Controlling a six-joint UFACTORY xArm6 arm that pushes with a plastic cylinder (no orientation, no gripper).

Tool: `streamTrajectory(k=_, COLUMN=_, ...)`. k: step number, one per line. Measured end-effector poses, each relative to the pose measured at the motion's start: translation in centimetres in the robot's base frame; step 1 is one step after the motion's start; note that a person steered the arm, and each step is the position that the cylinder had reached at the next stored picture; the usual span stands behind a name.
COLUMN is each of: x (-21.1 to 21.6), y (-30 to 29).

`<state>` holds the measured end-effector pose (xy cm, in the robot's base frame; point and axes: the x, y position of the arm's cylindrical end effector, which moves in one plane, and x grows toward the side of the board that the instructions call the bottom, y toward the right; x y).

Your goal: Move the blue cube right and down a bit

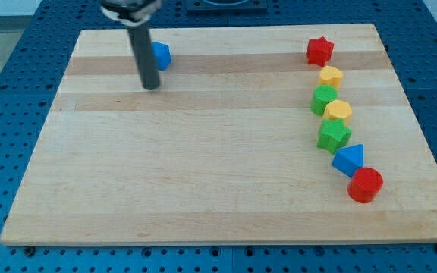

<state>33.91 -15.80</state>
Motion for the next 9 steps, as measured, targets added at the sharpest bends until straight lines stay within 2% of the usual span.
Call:
streamTrajectory(k=1, x=-3.9, y=-3.3)
streamTrajectory(k=2, x=-6.1, y=-3.3)
streamTrajectory(k=3, x=-6.5, y=-2.8)
streamTrajectory(k=4, x=-6.7, y=0.7)
streamTrajectory(k=7, x=-5.9, y=10.5)
streamTrajectory(k=8, x=-2.2, y=12.4)
streamTrajectory(k=9, x=-1.4, y=13.3)
